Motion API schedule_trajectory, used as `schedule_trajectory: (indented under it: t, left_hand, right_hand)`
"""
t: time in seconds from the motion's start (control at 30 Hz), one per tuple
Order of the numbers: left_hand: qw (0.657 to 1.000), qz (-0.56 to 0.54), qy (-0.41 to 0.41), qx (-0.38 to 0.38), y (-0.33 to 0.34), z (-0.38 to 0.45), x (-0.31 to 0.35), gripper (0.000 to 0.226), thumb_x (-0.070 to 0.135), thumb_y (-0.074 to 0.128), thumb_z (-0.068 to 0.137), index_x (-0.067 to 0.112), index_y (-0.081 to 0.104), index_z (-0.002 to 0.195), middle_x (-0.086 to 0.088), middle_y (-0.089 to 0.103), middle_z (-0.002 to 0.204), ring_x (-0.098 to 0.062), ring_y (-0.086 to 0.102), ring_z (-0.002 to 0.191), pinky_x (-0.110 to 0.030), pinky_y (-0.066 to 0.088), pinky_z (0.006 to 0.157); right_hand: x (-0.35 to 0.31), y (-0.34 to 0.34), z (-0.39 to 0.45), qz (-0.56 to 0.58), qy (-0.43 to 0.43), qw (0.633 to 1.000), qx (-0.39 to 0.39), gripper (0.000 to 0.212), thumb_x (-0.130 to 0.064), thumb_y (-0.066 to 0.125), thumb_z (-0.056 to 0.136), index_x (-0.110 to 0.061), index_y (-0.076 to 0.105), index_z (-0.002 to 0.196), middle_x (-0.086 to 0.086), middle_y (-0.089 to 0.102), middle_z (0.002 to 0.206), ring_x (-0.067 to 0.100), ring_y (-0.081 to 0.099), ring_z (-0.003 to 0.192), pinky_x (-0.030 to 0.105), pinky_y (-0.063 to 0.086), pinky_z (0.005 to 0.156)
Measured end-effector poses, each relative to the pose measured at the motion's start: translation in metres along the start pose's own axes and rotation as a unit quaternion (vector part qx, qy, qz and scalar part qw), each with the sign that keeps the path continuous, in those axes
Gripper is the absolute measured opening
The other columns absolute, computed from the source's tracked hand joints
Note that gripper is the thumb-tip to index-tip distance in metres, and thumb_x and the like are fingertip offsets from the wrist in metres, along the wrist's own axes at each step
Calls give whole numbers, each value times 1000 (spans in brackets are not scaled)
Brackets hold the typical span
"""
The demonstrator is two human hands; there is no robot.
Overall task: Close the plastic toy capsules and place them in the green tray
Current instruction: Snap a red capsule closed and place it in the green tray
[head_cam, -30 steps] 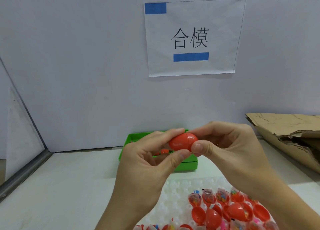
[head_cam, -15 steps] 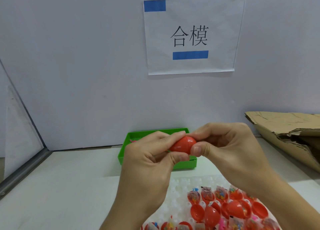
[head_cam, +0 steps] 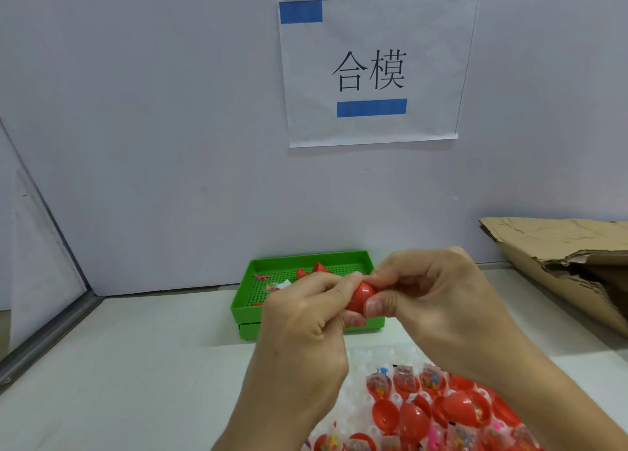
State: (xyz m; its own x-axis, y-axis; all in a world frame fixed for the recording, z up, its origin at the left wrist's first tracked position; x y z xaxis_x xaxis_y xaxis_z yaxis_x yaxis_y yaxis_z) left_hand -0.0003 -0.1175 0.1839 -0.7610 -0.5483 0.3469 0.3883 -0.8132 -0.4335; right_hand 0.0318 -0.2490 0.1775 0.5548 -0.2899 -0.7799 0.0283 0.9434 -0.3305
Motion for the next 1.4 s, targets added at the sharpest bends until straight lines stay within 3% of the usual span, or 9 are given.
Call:
schedule_trajectory:
  t: [0.1, 0.2, 0.3, 0.5, 0.63, 0.8, 1.03, 1.27, 1.4]
  left_hand:
    - [1000, 7, -2, 11, -2, 0, 2, 40, -14, 61, 73, 5, 76, 104, -1, 73, 87, -5, 64, 82, -4, 50, 69]
    - [1000, -4, -20, 23, -6, 1, 3, 32, -2, 65, 75, 18, 75, 99, 10, 68, 86, -6, 64, 80, -21, 53, 68]
    - [996, -59, -59, 39, -8, -1, -1, 25, 9, 67, 81, 22, 72, 101, 14, 66, 91, -13, 67, 85, -32, 57, 71]
    - [981, -161, -108, -4, -7, 2, -8, 18, 26, 71, 83, 27, 69, 102, 7, 68, 95, -21, 69, 92, -27, 58, 78]
    - [967, -212, -139, -12, -3, 1, -14, 21, 23, 73, 80, 30, 69, 100, 5, 71, 94, -21, 71, 91, -23, 57, 78]
    - [961, -224, -163, 10, -9, 2, -19, 32, 28, 85, 69, 38, 74, 97, 16, 75, 92, -7, 73, 85, -14, 55, 75]
    - [959, -219, -178, 16, -10, 1, -22, 32, 31, 81, 62, 35, 75, 92, 13, 76, 85, -8, 74, 81, -15, 56, 74]
    - [954, -225, -197, 5, -9, 1, -23, 31, 35, 81, 61, 30, 77, 91, 10, 77, 84, -11, 74, 81, -19, 58, 74]
    - [949, -236, -210, 11, -8, 0, -25, 35, 33, 82, 58, 26, 77, 93, 8, 77, 84, -12, 74, 81, -20, 58, 75]
  right_hand:
    - [-2, -1, 0, 7, -4, 1000, 2, 23, 1, 82, 74, -22, 77, 75, -2, 75, 68, 17, 72, 66, 38, 58, 66]
    - [-5, 0, 1, 32, -11, 999, -4, 26, -1, 81, 75, -25, 76, 81, -2, 76, 72, 14, 73, 70, 31, 59, 71]
    - [-6, -3, 1, 80, -2, 997, -9, 21, -10, 81, 74, -26, 79, 87, 3, 77, 79, 19, 75, 78, 36, 60, 79]
    - [-8, -7, 1, 110, -2, 992, -54, 24, -30, 67, 80, -28, 79, 100, 0, 78, 88, 14, 74, 81, 21, 57, 76]
    - [5, -2, 3, 162, 31, 985, -47, 20, -37, 73, 79, -29, 79, 97, 0, 78, 83, 13, 73, 74, 20, 57, 74]
    - [17, 2, 3, 208, 67, 975, -48, 60, -68, 81, 60, -24, 78, 99, 13, 75, 84, 16, 71, 73, 25, 57, 77]
    - [9, 0, 2, 162, 45, 986, -18, 21, -37, 72, 77, -27, 79, 94, 3, 78, 86, 16, 75, 74, 20, 57, 73]
    - [5, 1, 1, 168, 32, 985, -32, 23, -24, 78, 70, -16, 80, 92, 4, 79, 89, 17, 76, 86, 17, 56, 74]
    - [1, 0, 1, 163, 16, 987, -5, 28, -30, 76, 64, -24, 80, 91, 1, 79, 86, 17, 76, 83, 19, 57, 74]
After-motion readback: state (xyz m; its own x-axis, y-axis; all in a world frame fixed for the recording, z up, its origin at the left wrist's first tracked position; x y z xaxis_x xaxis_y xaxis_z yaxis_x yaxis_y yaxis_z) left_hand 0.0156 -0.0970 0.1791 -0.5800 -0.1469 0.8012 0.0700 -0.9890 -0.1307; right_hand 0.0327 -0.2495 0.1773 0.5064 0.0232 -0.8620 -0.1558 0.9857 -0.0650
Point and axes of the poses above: each hand's wrist, its own z-axis towards the middle knuckle, its own y-axis out of the palm, x = y × z, the point moved 8 cm from there along z, towards the middle knuckle
